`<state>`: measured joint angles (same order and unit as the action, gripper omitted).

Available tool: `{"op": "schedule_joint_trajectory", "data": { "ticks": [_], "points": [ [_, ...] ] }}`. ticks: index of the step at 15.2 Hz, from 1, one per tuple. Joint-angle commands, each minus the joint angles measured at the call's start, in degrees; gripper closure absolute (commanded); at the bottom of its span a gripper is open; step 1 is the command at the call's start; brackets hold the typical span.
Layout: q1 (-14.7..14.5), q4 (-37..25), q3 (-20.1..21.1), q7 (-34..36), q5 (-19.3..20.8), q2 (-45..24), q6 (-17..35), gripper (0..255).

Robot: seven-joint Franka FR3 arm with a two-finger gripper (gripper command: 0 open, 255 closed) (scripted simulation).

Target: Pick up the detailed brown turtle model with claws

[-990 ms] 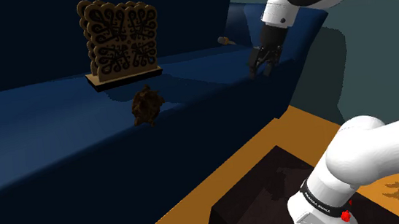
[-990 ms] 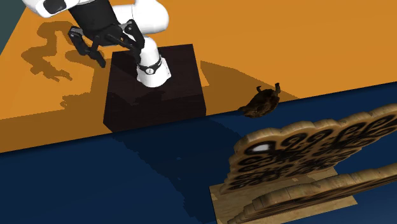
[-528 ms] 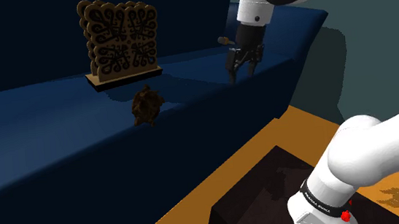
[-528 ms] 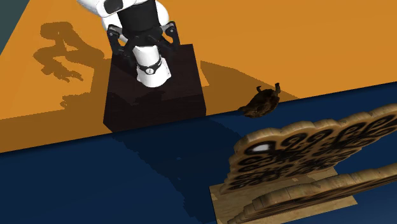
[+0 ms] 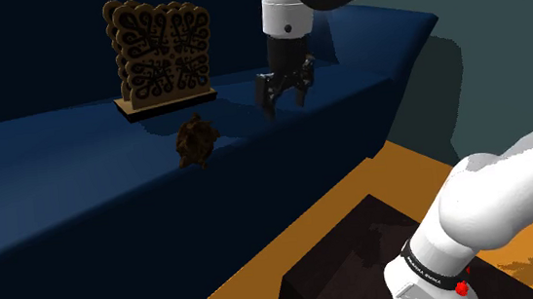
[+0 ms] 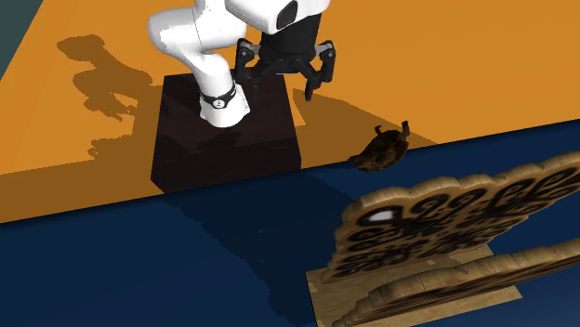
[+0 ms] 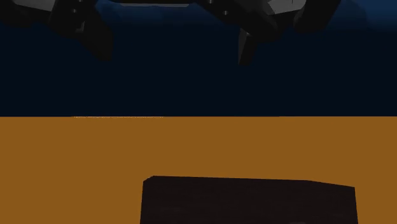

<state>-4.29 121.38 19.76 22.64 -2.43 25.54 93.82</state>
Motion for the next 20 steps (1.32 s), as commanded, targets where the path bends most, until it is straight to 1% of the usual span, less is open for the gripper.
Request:
{"op": "schedule_joint_trajectory", "data": {
  "ticks": [1,5,9,11,14,20],
  "points": [
    [-0.5,-3.2,3.2,3.6,0.8,-3.5,-0.7,0],
    [-1.2,-10.9,9.2,10.7,4.2,-12.3,-2.7,0],
    [-3.1,-20.0,14.6,18.4,9.5,-22.8,-5.9,0],
    [-4.9,-25.2,16.7,22.3,12.8,-28.8,-8.2,0],
    [-9.1,-33.8,18.6,27.6,18.1,-38.1,-12.3,0],
    [-8.8,-29.0,18.2,28.2,18.0,-37.9,-7.7,0]
  ]
}}
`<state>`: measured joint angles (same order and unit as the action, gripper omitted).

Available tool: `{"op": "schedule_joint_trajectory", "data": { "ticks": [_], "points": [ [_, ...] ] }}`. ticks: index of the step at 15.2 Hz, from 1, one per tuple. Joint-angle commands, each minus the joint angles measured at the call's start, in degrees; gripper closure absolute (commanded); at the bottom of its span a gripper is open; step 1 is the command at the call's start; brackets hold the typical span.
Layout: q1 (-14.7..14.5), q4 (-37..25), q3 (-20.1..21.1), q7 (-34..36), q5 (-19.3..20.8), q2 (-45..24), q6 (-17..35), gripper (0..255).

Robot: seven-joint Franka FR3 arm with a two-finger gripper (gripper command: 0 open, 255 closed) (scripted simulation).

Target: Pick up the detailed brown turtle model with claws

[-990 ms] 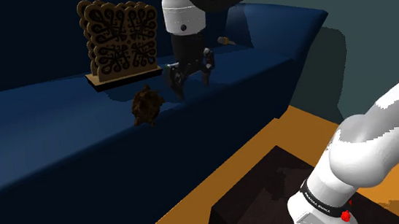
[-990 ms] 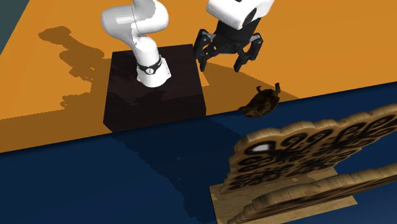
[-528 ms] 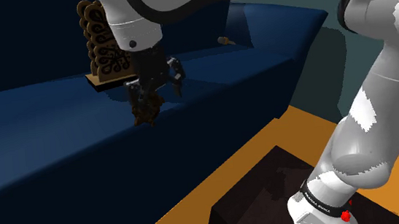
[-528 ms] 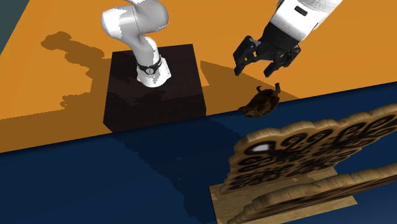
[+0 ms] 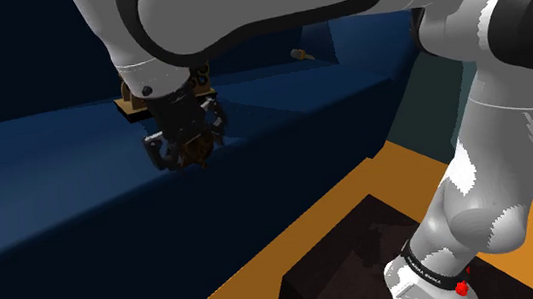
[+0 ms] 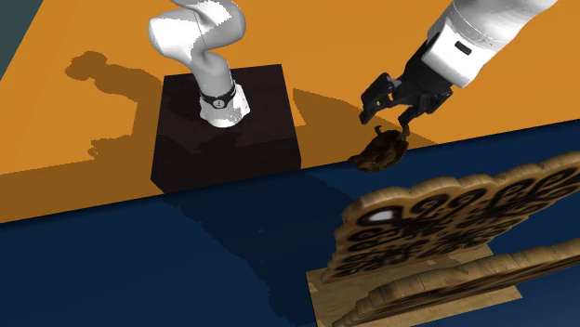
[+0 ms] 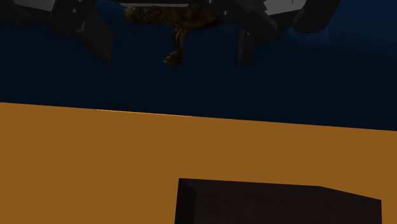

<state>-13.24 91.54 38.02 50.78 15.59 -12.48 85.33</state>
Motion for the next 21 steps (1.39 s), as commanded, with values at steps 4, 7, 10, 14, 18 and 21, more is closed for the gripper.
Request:
{"op": "schedule_joint_trajectory", "data": {
  "ticks": [4,7,10,14,18,21],
  "points": [
    [0.2,2.1,-0.1,0.3,0.0,0.1,2.0,0],
    [0.2,2.0,-0.1,0.3,0.0,0.1,2.0,255],
    [0.2,2.0,-0.1,0.3,0.0,0.0,2.0,255],
    [0.2,2.1,-0.1,0.3,0.0,0.1,2.0,255],
    [0.0,-1.0,0.0,-0.2,0.0,0.1,-1.0,255],
    [-0.3,-3.5,0.1,-0.5,0.0,0.0,-3.4,255]
  ]
}}
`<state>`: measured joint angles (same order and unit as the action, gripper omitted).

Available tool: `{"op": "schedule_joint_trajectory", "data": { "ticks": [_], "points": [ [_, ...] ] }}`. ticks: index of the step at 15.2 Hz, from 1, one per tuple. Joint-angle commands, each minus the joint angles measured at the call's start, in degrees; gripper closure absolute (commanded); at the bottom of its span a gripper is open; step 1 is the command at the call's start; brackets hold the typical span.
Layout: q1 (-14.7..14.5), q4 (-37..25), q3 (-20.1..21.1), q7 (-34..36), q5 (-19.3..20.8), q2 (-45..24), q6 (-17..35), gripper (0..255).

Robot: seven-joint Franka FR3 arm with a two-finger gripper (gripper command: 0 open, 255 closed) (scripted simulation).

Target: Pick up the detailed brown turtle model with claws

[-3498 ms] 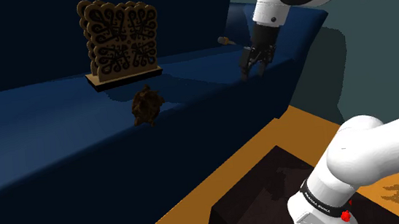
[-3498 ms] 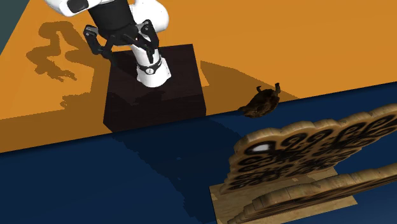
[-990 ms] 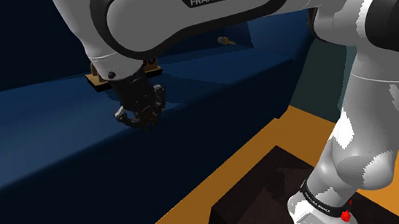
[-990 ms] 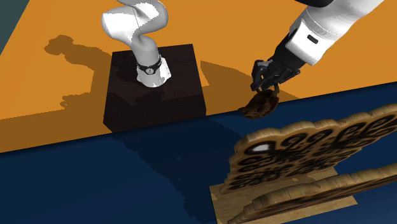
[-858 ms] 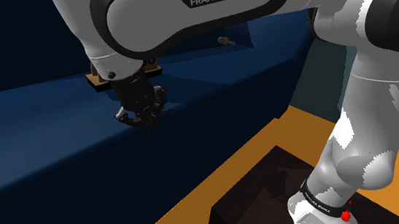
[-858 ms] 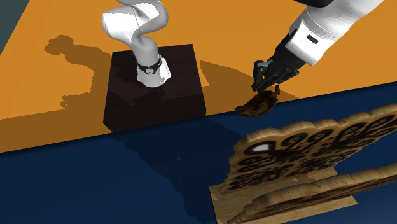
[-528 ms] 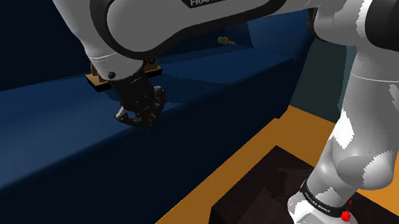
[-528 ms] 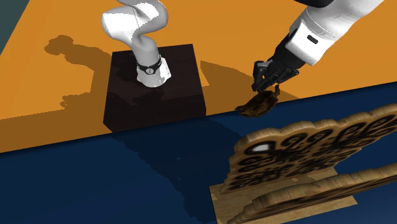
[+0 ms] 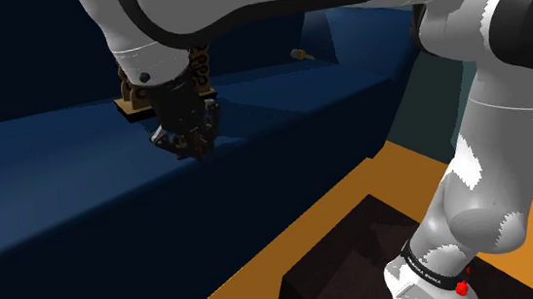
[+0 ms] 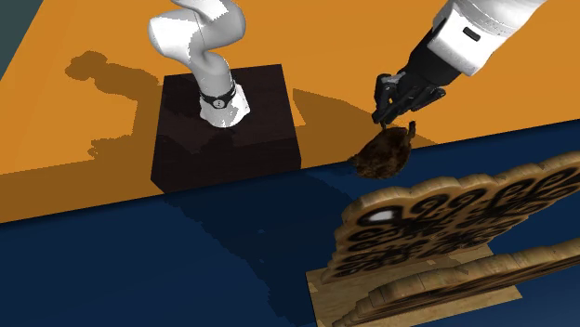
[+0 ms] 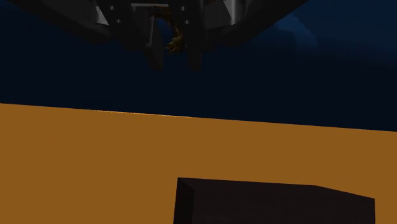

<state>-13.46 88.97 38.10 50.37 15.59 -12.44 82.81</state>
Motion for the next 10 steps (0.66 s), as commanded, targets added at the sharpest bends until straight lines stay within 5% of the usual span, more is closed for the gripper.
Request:
{"op": "schedule_joint_trajectory", "data": {
  "ticks": [1,10],
  "points": [
    [-0.2,-1.8,0.1,-0.2,0.1,-0.2,-1.6,255],
    [-1.3,-8.7,0.2,-0.7,0.8,-1.3,-7.6,255]
  ]
}}
